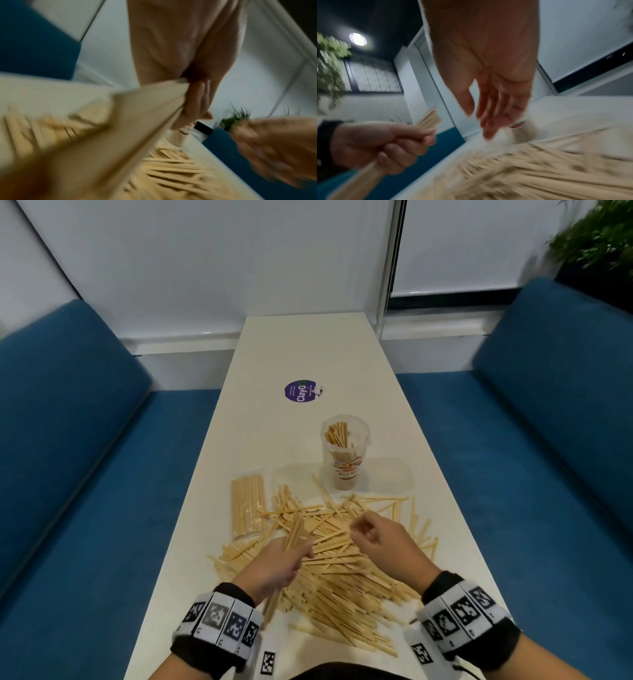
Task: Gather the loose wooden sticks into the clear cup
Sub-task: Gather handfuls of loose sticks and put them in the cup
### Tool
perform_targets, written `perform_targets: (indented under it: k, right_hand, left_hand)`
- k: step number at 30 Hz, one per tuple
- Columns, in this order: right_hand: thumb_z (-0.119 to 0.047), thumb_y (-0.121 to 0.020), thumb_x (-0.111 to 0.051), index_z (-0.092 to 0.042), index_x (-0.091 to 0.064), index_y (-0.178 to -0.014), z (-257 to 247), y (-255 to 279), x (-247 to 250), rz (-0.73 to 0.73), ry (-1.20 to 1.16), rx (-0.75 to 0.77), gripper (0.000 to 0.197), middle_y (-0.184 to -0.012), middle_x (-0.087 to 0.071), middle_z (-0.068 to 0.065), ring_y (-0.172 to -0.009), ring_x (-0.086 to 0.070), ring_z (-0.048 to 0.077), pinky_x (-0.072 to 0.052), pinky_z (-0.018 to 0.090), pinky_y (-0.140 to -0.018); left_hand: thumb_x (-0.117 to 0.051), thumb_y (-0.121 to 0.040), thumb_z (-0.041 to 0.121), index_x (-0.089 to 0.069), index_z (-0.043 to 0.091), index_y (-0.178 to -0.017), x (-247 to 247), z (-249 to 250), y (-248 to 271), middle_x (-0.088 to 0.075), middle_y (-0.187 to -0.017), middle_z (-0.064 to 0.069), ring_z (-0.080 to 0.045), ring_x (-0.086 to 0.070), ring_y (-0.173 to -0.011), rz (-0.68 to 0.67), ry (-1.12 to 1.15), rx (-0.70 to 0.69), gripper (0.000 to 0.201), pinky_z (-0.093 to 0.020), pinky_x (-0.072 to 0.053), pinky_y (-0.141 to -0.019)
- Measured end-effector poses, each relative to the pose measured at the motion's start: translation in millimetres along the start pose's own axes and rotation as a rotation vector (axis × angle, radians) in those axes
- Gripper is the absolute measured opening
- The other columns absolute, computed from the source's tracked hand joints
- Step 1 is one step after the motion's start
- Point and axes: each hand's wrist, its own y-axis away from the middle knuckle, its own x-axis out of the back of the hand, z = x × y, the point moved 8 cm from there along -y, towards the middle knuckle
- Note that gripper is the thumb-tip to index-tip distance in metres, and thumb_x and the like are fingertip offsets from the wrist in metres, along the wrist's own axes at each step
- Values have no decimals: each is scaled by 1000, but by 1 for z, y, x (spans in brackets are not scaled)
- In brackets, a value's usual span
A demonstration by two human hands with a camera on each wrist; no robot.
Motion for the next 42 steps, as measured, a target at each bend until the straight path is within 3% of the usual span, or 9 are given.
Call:
perform_targets:
  k: [6, 10, 16, 22, 26, 33, 36, 39, 42]
  right_hand:
    - [-30, -81, -66, -27, -42, -73, 114, 58, -13, -404, 505, -344, 25, -91, -54, -6, -75, -49, 10, -38, 17, -62]
    - [-38, -75, -71, -27, -44, -77, 134, 81, -15, -412, 493, -414, 29, -96, -54, -6, -78, -50, 10, -38, 18, -65]
    - [-35, -83, -65, -26, -52, -80, 125, 78, -31, -291, 378, -336, 16, -84, -54, -10, -78, -53, 6, -43, 19, -71]
    - [-28, -90, -50, -25, -48, -76, 126, 78, -26, -353, 483, -300, 15, -80, -51, -9, -69, -46, 6, -37, 19, -61]
    - [-17, -85, -49, -29, -46, -71, 124, 78, -18, -403, 476, -277, 19, -79, -55, -6, -68, -48, 8, -38, 17, -61]
    - [-15, -92, -46, -28, -41, -104, 80, 54, -7, -353, 427, -132, 18, -77, -52, -7, -63, -46, 8, -40, 20, -60]
    - [-14, -95, -43, -24, -42, -119, 48, 30, -9, -221, 430, -36, 26, -77, -46, -14, -60, -46, 6, -39, 18, -56]
    - [-13, -99, -38, -17, -48, -128, 9, 6, -31, -163, 478, 155, 31, -106, -53, -13, -85, -55, 4, -39, 10, -73]
    - [-13, -99, -39, -15, -51, -128, -8, -13, -64, -155, 607, 303, 32, -123, -53, 0, -107, -52, 15, -41, 17, -89]
  left_hand:
    - [-55, -92, 31, -59, 12, -89, 53, -32, 7, -56, -80, 1, -12, -50, -73, 290, -518, -23, 20, -19, -35, -57]
    - [-63, -87, 30, -52, 12, -78, 82, -71, 19, -54, -78, -1, -17, -51, -78, 441, -553, 155, 23, -24, -35, -63]
    - [-65, -84, 39, -54, 2, -103, 82, -107, 16, -57, -100, -10, -21, -55, -89, 416, -569, 327, 43, -23, -38, -71]
    - [-61, -89, 20, -45, 9, -76, 73, -100, 11, -53, -93, -8, -25, -57, -100, 402, -544, 334, 23, -25, -42, -78]
    - [-49, -89, 6, -38, 13, -65, 77, -104, 18, -49, -78, -4, -23, -51, -86, 408, -535, 365, 28, -26, -40, -70]
    - [-48, -88, 11, -48, 12, -86, 92, -115, 40, -52, -88, -2, -17, -50, -81, 337, -522, 402, 2, -22, -35, -61]
    - [-43, -91, 16, -51, 13, -85, 98, -117, 49, -56, -85, -2, -13, -47, -66, 285, -540, 404, 10, -20, -35, -54]
    - [-42, -93, 18, -55, 11, -85, 97, -115, 58, -50, -75, -1, -12, -39, -56, 221, -507, 433, 16, -20, -31, -48]
    - [-46, -92, 24, -53, 13, -80, 97, -109, 62, -44, -69, 0, -13, -35, -54, 198, -488, 433, 17, -20, -29, -47]
